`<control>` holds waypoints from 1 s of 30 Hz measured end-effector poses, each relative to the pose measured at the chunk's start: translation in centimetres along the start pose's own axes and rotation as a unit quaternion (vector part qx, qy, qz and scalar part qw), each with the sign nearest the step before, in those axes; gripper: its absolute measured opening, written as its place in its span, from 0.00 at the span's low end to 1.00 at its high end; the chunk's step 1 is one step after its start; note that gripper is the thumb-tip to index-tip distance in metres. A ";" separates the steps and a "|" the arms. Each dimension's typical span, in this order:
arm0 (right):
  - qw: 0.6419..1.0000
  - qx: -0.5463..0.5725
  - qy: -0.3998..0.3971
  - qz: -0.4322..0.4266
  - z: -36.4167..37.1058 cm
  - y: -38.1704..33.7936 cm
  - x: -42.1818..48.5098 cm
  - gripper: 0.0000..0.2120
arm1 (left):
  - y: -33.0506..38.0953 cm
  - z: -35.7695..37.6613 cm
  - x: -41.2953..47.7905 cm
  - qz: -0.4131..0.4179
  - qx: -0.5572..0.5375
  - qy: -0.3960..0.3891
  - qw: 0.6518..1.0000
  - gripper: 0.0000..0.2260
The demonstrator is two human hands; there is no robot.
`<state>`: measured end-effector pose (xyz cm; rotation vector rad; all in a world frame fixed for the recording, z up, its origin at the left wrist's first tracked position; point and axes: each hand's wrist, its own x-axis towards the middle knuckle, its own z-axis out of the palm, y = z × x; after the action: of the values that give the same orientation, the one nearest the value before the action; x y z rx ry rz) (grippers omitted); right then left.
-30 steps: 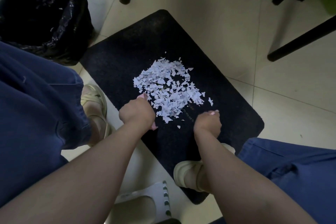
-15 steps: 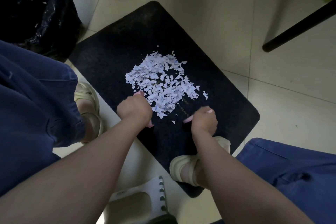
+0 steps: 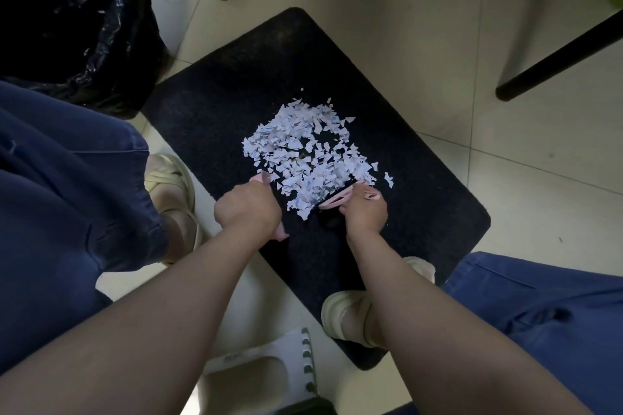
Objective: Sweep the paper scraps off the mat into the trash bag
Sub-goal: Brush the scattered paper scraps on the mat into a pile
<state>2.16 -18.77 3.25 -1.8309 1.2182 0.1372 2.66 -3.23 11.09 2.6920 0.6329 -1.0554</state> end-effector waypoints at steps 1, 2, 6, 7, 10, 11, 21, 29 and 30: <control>1.000 -0.018 0.025 -0.001 -0.5 -0.5 0.0 0.10 | -0.3 -0.1 0.1 -0.001 -0.001 0.005 1.000 0.24; 0.998 -0.045 0.046 0.004 -1.0 -0.7 -0.1 0.10 | -0.5 -0.2 0.2 -0.004 -0.001 0.009 1.000 0.24; 0.990 -0.132 0.010 0.040 -0.7 0.2 -1.3 0.12 | -1.3 -0.1 0.3 -0.014 -0.012 0.014 1.000 0.22; 0.988 -0.151 -0.019 0.035 0.1 0.5 -1.6 0.13 | -1.3 0.0 0.3 -0.015 -0.012 0.010 1.000 0.21; 0.984 -0.159 -0.076 -0.028 2.9 0.2 -2.0 0.13 | -1.5 0.0 0.6 -0.013 -0.019 0.002 1.000 0.20; 0.986 -0.141 -0.081 -0.039 3.5 -0.2 -2.0 0.11 | -1.6 0.0 0.7 -0.014 -0.021 0.003 1.000 0.19; 0.998 -0.015 -0.032 -0.045 3.2 -3.1 0.0 0.08 | -1.8 -0.1 1.1 -0.021 -0.049 0.013 0.998 0.15; 0.996 0.010 -0.076 -0.043 -0.3 -1.8 -0.3 0.02 | -1.5 -0.2 0.1 -0.004 -0.058 0.021 0.998 0.18; 0.994 0.034 -0.092 -0.042 -0.7 -1.9 -0.4 0.02 | -1.6 -0.2 0.1 -0.006 -0.058 0.024 0.998 0.18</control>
<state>3.16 -18.81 5.06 -1.7648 1.0052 0.2095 2.10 -1.78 11.15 2.6225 0.6977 -0.9300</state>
